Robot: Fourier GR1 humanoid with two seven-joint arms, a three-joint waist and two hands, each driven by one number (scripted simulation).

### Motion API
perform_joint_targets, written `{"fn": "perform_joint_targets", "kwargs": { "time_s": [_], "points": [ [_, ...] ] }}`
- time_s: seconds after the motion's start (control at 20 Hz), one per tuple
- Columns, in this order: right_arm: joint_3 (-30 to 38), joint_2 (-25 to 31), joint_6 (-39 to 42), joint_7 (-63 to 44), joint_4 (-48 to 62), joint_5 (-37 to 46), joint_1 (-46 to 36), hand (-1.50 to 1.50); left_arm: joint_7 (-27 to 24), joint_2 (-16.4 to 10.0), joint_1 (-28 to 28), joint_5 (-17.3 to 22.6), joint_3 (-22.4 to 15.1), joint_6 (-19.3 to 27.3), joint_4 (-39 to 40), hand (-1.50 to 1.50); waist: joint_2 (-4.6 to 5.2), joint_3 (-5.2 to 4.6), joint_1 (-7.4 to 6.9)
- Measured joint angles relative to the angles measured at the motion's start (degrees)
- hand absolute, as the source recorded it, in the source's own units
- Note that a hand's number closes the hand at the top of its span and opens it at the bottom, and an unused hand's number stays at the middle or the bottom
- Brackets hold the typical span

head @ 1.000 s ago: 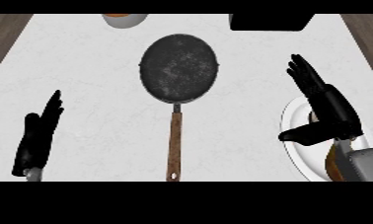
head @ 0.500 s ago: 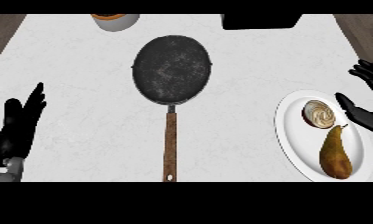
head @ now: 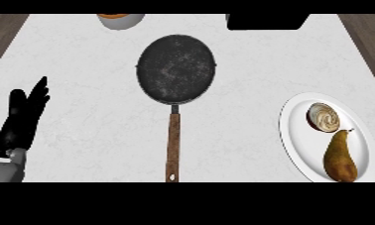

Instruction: Pick the cupcake from the plate and place it in the pan

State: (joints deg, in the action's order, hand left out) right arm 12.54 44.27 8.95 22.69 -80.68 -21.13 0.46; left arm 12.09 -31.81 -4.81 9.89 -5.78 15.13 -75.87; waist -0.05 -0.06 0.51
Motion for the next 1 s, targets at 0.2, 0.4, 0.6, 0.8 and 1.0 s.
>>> {"fn": "perform_joint_targets", "kwargs": {
  "time_s": [0.2, 0.4, 0.6, 0.8, 1.0],
  "points": [
    [-2.5, 7.9, 0.7, -6.9, -2.7, 6.6, -0.3, -1.50, -0.1, 0.3, -0.6, -0.4, -0.1, -0.3, 0.6, 0.00, 0.09, -0.09, -0.46],
    [-6.8, 13.6, 1.6, -15.8, -6.8, 12.6, -1.6, -1.50, 0.4, 0.3, -1.6, -0.6, 0.1, -0.8, 1.1, 0.00, 0.14, -0.13, -0.85],
    [-12.3, 16.7, 3.4, -25.0, -10.5, 17.9, -4.7, -1.50, 0.1, 1.4, -2.8, -1.3, -0.3, -0.9, 2.2, 0.00, 0.24, -0.10, -1.30],
    [-17.7, 16.9, 5.5, -31.9, -13.5, 23.1, -6.6, -1.50, 0.0, 1.8, -3.9, -1.9, 0.3, -1.1, 3.5, 0.00, 0.22, -0.06, -1.24],
    [-22.2, 14.2, 8.5, -38.2, -14.0, 26.9, -10.1, -1.50, -0.1, 2.4, -3.2, -2.7, 0.6, -1.4, 3.0, 0.00, 0.18, 0.00, -1.35]
  ]
}}
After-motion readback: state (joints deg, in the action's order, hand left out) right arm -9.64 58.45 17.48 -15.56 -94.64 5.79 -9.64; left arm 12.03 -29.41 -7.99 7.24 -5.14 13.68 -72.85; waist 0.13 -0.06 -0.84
